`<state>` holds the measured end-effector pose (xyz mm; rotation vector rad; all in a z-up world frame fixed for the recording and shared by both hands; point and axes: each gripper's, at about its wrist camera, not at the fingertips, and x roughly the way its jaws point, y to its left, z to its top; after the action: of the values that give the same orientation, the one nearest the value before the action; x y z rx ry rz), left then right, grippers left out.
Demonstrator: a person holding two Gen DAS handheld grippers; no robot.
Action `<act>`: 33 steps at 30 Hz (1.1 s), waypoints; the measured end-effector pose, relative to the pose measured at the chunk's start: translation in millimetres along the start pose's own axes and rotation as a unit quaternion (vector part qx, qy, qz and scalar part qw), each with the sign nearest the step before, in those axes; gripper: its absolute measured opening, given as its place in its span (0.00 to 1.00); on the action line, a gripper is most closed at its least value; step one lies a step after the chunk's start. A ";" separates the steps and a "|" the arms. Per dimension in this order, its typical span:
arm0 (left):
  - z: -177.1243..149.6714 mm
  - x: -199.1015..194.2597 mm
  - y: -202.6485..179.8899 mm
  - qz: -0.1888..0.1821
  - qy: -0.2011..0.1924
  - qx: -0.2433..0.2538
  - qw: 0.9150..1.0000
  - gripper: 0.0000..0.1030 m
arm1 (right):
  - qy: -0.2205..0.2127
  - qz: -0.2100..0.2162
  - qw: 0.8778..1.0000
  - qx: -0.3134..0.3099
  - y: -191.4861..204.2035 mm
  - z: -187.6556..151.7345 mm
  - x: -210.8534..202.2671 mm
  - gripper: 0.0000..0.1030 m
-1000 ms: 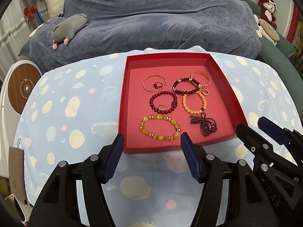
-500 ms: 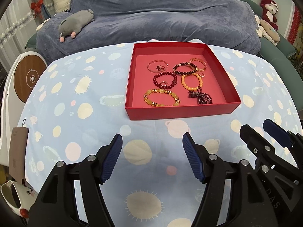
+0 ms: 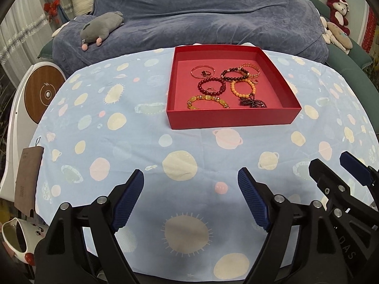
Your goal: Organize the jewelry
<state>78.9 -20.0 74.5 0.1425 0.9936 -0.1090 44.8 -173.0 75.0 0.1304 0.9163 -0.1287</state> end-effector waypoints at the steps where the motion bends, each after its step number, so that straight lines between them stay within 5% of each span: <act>1: -1.2 -0.1 1.0 0.001 0.000 -0.001 1.000 0.80 | -0.001 -0.002 1.000 0.001 -0.9 -1.7 -1.2 0.62; 10: -10.4 -1.1 5.7 0.009 -0.002 -0.001 1.000 0.89 | 0.002 -0.007 1.000 0.006 -7.7 -10.6 -1.5 0.74; 29: -22.9 3.4 10.2 0.017 0.001 -0.009 1.000 0.91 | 0.014 -0.003 1.000 0.013 -10.1 -20.0 1.4 0.85; 33: -23.1 3.2 12.7 0.017 0.001 -0.015 1.000 0.92 | 0.011 -0.003 1.000 0.015 -9.6 -19.9 0.4 0.94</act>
<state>63.6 -3.6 60.3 0.1319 0.9936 -0.0632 27.8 -179.1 62.2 0.1581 0.9377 -0.1471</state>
